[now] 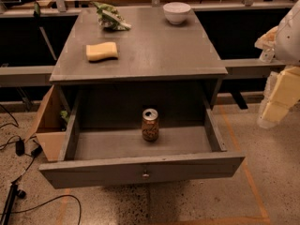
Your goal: Pick orange can from top drawer and place on counter
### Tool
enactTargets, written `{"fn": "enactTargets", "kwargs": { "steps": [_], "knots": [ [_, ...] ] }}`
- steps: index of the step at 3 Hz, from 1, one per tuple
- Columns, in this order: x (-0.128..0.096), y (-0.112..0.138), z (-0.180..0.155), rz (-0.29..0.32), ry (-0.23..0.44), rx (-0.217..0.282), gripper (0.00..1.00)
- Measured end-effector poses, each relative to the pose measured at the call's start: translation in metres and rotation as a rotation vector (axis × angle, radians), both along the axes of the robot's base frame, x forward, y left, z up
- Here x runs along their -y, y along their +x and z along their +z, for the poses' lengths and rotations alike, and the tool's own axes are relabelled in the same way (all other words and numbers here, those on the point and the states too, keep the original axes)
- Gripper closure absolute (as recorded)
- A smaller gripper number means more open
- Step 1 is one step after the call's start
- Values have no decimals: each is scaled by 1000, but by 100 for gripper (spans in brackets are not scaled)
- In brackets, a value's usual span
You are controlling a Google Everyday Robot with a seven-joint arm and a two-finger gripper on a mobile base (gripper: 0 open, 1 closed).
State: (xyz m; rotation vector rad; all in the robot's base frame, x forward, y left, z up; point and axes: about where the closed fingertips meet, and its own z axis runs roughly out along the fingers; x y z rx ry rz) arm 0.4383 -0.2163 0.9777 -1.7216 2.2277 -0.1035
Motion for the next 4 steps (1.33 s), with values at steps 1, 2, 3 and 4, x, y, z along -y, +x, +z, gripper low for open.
{"fn": "enactTargets", "kwargs": {
  "steps": [1,2,3,4],
  "knots": [
    [0,0,0,0,0,0,0],
    [-15,10,-11,-19,110,16,0],
    [-46,32,-46,-43,335,21,0],
    [-86,48,-78,-52,565,30,0]
  ]
}}
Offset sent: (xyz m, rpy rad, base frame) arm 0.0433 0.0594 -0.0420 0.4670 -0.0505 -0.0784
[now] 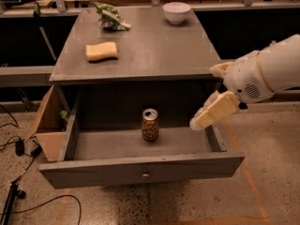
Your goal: Pick orange can from top drawer and place on counter
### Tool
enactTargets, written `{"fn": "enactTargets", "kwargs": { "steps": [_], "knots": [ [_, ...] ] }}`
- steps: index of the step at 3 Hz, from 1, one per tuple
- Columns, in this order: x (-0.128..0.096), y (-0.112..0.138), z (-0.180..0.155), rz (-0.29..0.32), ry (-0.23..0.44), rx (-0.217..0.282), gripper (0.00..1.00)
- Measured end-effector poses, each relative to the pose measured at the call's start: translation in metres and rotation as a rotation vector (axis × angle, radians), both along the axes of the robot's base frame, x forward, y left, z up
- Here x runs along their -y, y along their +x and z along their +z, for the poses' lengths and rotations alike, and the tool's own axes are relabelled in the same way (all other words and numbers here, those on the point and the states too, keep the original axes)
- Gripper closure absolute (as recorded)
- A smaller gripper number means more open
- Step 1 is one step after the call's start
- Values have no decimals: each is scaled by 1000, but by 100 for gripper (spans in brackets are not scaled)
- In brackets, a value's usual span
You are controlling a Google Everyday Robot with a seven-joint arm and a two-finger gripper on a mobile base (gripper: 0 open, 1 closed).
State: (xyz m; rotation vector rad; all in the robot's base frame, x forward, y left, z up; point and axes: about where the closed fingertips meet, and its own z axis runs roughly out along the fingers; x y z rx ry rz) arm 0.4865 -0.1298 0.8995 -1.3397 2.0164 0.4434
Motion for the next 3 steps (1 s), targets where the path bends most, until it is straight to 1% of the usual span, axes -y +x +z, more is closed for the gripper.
{"fn": "enactTargets", "kwargs": {
  "steps": [1,2,3],
  "knots": [
    [-44,17,-29,2,186,29,0],
    [-71,59,-40,-48,263,90,0],
    [-72,70,-36,-75,267,123,0]
  ]
}}
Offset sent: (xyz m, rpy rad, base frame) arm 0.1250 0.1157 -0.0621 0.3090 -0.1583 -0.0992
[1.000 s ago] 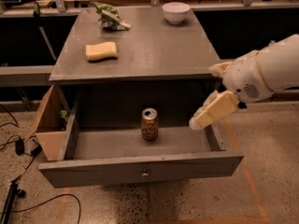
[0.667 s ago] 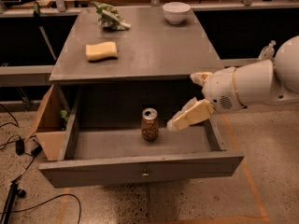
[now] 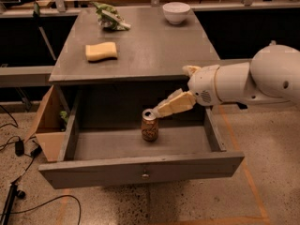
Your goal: Pick orange can from top drawer and place on counter
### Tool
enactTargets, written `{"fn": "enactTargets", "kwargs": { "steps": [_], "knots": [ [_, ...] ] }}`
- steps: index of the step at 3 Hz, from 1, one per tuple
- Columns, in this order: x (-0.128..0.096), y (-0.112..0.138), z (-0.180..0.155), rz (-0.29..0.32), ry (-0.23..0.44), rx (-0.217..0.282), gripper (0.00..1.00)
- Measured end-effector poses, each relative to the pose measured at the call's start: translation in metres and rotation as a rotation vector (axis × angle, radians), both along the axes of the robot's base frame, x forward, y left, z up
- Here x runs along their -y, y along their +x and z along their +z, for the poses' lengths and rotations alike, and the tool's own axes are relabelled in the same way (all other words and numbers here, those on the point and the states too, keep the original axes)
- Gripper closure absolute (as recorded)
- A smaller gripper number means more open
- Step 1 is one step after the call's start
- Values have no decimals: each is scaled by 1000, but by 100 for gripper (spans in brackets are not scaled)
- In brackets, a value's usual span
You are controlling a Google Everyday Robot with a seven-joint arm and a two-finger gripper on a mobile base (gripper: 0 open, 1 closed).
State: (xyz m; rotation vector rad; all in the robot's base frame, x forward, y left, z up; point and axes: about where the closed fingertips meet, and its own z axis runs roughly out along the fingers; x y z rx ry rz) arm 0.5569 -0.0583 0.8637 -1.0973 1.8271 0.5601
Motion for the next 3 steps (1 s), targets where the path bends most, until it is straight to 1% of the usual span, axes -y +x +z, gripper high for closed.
{"fn": "enactTargets", "kwargs": {
  "steps": [1,2,3],
  "knots": [
    [-6,-8,-35,71,18,-33,0],
    [-3,-12,-93,101,38,-71,0],
    [-14,3,-135,109,61,-79,0]
  ]
}}
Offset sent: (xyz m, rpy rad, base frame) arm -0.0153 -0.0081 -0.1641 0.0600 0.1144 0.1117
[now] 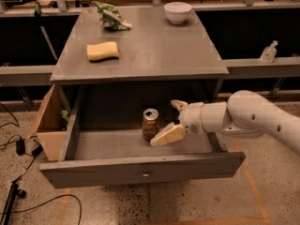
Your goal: Pick orange can from top drawer and place on counter
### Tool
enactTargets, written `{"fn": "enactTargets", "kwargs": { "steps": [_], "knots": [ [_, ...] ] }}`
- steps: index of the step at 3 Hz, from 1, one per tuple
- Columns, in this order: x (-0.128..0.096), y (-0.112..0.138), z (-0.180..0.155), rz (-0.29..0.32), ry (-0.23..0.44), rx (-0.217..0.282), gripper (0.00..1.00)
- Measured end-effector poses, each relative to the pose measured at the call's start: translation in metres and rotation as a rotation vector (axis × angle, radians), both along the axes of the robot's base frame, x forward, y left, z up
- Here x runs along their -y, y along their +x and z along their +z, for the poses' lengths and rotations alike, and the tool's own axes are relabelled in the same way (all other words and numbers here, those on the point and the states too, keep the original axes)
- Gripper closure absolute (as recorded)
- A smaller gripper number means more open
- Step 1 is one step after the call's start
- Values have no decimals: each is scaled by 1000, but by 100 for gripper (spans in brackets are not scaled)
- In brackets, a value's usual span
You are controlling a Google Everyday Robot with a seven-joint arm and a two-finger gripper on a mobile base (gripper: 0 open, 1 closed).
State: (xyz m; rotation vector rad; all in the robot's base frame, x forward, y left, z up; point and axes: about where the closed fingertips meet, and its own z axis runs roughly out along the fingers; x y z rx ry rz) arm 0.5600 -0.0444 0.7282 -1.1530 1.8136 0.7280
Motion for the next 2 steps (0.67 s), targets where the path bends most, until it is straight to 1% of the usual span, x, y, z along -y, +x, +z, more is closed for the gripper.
{"fn": "enactTargets", "kwargs": {
  "steps": [1,2],
  "knots": [
    [-15,23,-26,9,14,4,0],
    [-24,38,-47,13,24,8,0]
  ]
}}
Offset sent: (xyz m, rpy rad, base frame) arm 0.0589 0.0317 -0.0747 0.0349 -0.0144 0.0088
